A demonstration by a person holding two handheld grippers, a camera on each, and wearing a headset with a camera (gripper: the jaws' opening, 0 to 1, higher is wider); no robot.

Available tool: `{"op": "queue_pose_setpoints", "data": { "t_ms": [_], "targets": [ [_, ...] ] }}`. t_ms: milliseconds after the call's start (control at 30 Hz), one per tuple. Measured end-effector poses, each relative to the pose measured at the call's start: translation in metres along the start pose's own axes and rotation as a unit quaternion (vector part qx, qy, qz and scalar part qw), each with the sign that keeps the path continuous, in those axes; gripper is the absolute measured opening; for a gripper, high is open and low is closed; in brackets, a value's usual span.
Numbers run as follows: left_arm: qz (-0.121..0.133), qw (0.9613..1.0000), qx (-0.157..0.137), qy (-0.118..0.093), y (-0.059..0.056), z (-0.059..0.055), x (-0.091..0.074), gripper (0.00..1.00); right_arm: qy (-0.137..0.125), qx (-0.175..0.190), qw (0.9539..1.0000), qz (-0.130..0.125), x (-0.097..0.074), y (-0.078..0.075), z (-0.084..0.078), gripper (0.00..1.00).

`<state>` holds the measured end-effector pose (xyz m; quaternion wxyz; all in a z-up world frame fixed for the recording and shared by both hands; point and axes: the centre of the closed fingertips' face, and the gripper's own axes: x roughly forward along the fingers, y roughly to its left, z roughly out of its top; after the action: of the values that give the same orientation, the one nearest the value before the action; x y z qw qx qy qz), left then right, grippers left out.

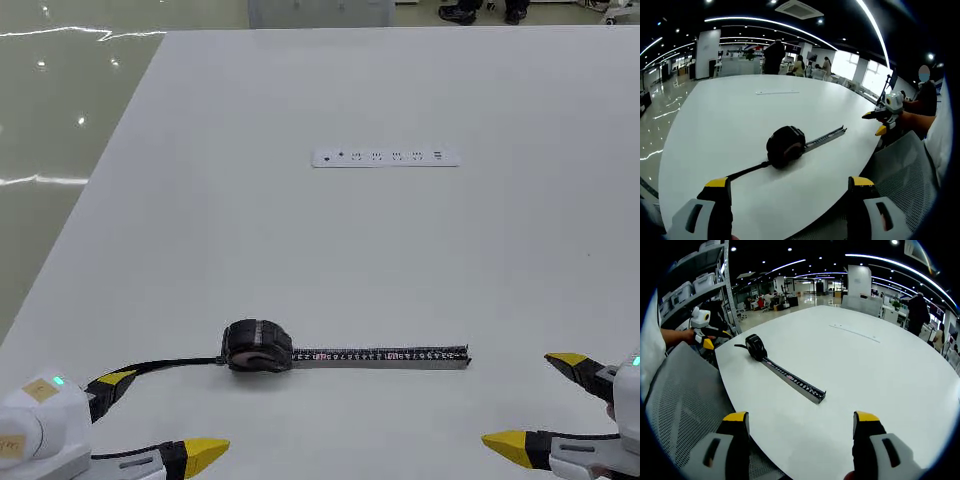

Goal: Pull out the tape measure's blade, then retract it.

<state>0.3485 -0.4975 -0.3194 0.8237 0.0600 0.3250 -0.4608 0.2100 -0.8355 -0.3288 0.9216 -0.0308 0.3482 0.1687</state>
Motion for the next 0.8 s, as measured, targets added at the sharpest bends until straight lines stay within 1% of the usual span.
{"op": "queue_pose_setpoints", "data": {
  "t_ms": [33,100,167,333,800],
  "targets": [
    [-0.001,1.0000,-0.002,0.001,0.0002,-0.0009,-0.0001,0.94,0.000,0.004,1.0000,0.001,-0.0003,0.0009,-0.0004,0.86],
    [0.000,1.0000,-0.004,0.002,0.0015,-0.0027,-0.0003,0.94,-0.001,-0.001,1.0000,-0.002,-0.0006,0.0009,-0.0011,0.87],
    [0.001,1.0000,-0.005,0.002,0.0021,-0.0030,-0.0006,0.94,0.001,0.002,1.0000,0.003,-0.0005,0.0030,-0.0022,0.88],
    [0.000,1.0000,-0.005,0.002,0.0007,-0.0028,-0.0013,0.94,0.006,0.001,1.0000,0.002,0.0002,0.0040,-0.0044,0.88],
    [-0.002,0.9999,-0.010,0.004,-0.0007,-0.0062,-0.0006,0.94,0.003,0.006,1.0000,0.001,0.0005,0.0041,-0.0042,0.88]
  ]
}}
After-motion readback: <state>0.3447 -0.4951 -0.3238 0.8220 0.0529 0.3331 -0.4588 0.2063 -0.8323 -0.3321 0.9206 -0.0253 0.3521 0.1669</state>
